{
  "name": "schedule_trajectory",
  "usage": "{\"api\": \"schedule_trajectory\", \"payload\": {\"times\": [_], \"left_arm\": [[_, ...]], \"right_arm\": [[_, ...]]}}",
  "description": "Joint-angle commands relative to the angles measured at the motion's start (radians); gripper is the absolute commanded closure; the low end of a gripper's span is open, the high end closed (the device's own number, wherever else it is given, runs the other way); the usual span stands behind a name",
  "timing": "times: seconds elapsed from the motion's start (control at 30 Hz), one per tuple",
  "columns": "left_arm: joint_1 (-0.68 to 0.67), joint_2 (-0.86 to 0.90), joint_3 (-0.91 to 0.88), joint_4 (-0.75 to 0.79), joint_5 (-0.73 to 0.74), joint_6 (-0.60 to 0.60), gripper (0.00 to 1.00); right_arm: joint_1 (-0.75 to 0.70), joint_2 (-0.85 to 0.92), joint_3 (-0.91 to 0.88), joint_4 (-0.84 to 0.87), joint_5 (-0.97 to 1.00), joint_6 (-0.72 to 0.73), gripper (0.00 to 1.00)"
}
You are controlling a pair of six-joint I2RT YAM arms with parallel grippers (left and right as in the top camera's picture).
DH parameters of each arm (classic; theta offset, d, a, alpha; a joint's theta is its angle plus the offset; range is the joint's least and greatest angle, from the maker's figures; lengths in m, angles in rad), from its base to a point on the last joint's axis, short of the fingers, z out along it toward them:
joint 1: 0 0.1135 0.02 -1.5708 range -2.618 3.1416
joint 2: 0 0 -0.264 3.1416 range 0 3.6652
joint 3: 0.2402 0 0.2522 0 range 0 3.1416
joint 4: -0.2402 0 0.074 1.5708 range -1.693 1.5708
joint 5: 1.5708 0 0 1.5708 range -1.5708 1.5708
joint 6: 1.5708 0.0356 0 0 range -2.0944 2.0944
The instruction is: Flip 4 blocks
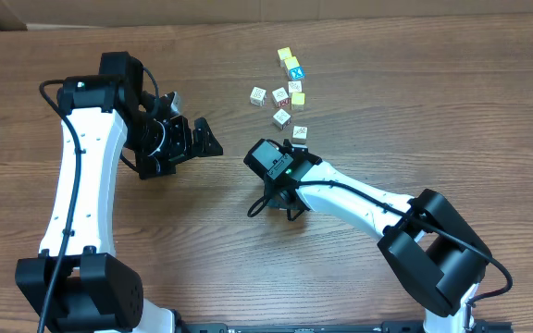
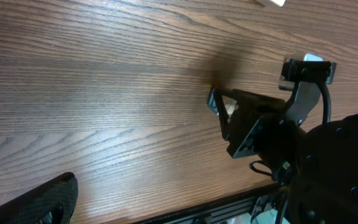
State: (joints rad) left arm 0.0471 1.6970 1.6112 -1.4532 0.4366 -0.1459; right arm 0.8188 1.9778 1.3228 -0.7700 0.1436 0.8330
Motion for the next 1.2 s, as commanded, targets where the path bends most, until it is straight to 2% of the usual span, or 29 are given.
{"api": "schedule_trajectory", "payload": {"times": [0.0,0.33,0.43,1.17], "left_arm": [[-0.003,0.003,0.02,0.0,-0.002,0.012,0.0],[-0.003,0.003,0.02,0.0,-0.002,0.011,0.0],[-0.003,0.003,0.02,0.0,-0.002,0.012,0.0],[-0.003,0.003,0.02,0.0,-0.002,0.012,0.0]], "right_arm": [[-0.002,-0.001,0.0,0.007,0.067,-0.004,0.68],[-0.002,-0.001,0.0,0.006,0.073,-0.005,0.68],[-0.002,-0.001,0.0,0.005,0.073,-0.005,0.63],[-0.002,-0.001,0.0,-0.017,0.072,-0.005,0.62]]}}
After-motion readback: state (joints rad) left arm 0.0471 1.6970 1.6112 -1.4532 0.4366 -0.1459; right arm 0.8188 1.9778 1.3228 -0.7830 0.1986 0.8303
